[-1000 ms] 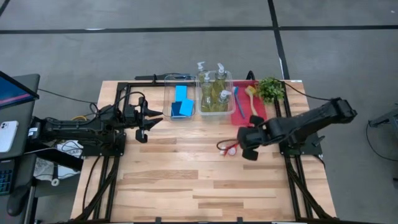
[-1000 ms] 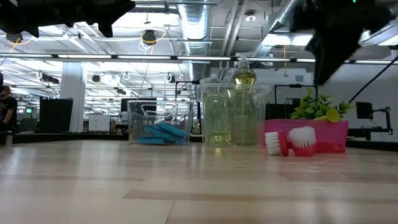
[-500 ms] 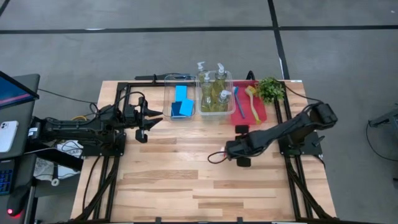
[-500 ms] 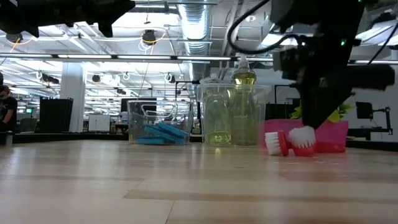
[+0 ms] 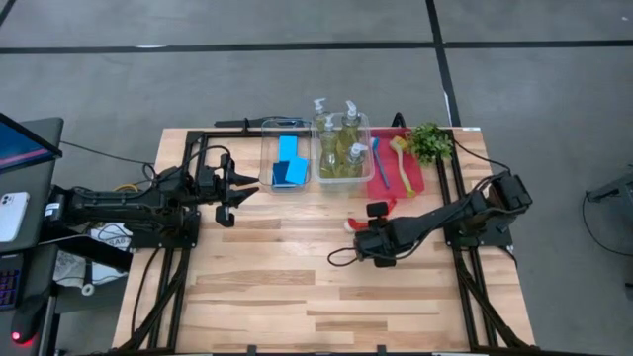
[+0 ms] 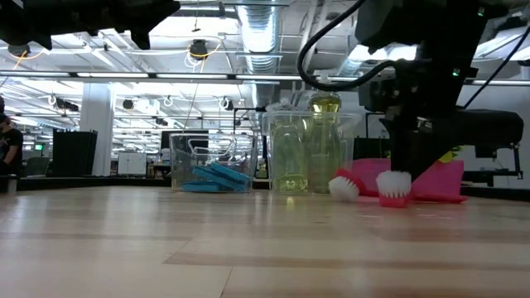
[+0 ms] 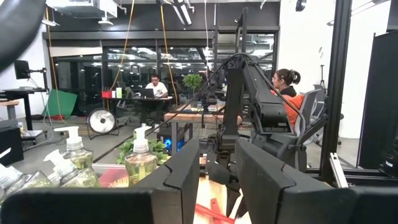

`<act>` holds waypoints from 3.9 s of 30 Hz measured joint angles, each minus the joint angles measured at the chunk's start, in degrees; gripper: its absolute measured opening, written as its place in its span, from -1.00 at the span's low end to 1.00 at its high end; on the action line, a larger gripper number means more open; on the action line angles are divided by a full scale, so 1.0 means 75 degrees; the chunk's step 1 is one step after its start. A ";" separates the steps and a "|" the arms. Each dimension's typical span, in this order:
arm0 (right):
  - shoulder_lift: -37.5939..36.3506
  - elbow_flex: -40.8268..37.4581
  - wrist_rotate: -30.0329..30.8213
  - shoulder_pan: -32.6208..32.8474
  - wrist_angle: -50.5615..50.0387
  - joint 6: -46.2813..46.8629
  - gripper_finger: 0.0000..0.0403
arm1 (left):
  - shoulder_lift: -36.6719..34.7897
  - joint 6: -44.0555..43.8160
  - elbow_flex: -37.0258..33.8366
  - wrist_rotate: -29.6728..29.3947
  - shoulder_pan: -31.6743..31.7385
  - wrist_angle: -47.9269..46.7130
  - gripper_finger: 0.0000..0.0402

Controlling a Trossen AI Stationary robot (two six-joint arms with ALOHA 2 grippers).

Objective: Pick & Place Kitchen Sink Supplies
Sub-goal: Put the red dish brush into the red bin

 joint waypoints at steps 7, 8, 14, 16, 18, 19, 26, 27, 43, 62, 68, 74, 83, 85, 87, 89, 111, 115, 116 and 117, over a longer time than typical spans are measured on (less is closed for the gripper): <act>-0.0059 -0.0005 -0.0309 -0.0012 0.0343 0.0033 -0.52 | 0.0001 0.0000 0.0000 0.0003 0.0000 -0.0003 -0.48; -0.0058 -0.0007 -0.0403 -0.0015 0.0379 0.0029 -0.52 | 0.0000 0.0000 0.0000 0.0003 0.0000 -0.0003 -0.48; -0.0056 -0.0011 -0.1052 -0.0006 0.0532 0.0000 -0.74 | 0.0000 0.0000 0.0000 0.0003 0.0000 -0.0003 -0.48; -0.0050 -0.0016 -0.1323 -0.0008 0.0572 0.0001 -0.86 | 0.0001 0.0000 0.0000 0.0003 0.0000 -0.0003 -0.48; -0.0024 -0.0049 -0.1629 -0.0013 0.0511 -0.0005 -0.96 | 0.0002 0.0000 0.0000 0.0000 0.0000 -0.0003 -0.48; 0.0012 -0.0021 -0.1683 -0.0029 0.0495 -0.0003 -0.97 | 0.0003 0.0002 0.0000 0.0003 0.0000 -0.0001 -0.48; -0.0016 0.0210 -0.1810 -0.0102 0.0459 0.0187 -0.99 | 0.0050 0.0023 0.0000 0.0000 0.0003 0.0005 -0.48; -0.0014 0.0247 -0.1769 -0.0101 0.0397 0.0190 -0.99 | 0.0058 0.0024 0.0000 0.0000 0.0003 -0.0012 -0.48; -0.0030 0.0928 -0.1722 -0.0152 0.0536 0.0465 -0.89 | 0.0061 0.0023 0.0000 0.0001 0.0003 0.0006 -0.48; -0.0030 0.0940 -0.0982 -0.0992 -0.0228 0.0462 -0.31 | 0.0061 0.0023 0.0000 0.0003 0.0003 0.0006 -0.48; 0.0470 0.0971 -0.0912 -0.1240 -0.0183 0.0218 -0.20 | 0.0061 0.0021 0.0000 0.0000 0.0003 0.0006 -0.48; 0.1387 0.0980 -0.1082 -0.1248 -0.0013 0.0193 -0.21 | 0.0061 0.0020 0.0000 0.0000 0.0003 0.0006 -0.48; 0.1760 0.0972 -0.1171 -0.1061 0.0129 0.0191 -0.43 | 0.0061 0.0020 0.0000 0.0001 0.0003 0.0006 -0.48; 0.1677 0.0946 -0.1240 -0.1028 0.0265 0.0191 -0.49 | 0.0061 0.0020 0.0000 0.0002 0.0003 0.0006 -0.48; 0.1583 0.0939 -0.1336 -0.0978 0.0413 0.0191 -0.56 | 0.0061 0.0020 0.0000 0.0001 0.0003 0.0006 -0.48; 0.1546 0.0939 -0.1381 -0.0927 0.0476 0.0194 -0.66 | 0.0061 0.0020 0.0000 0.0001 0.0003 0.0006 -0.48; 0.1548 0.0936 -0.1483 -0.0731 0.0522 0.1047 -0.66 | 0.0061 0.0020 0.0000 0.0000 0.0003 0.0006 -0.48; 0.1547 0.0936 -0.1464 -0.0731 0.0588 0.1067 -0.49 | 0.0061 0.0020 0.0000 0.0000 0.0003 0.0006 -0.48; 0.1548 0.0936 -0.1465 -0.0729 0.0605 0.1068 -0.44 | 0.0061 0.0020 0.0000 0.0001 0.0002 0.0006 -0.48; 0.1548 0.0936 -0.1470 -0.0729 0.0620 0.1068 -0.40 | 0.0061 0.0020 0.0000 0.0001 0.0002 0.0006 -0.48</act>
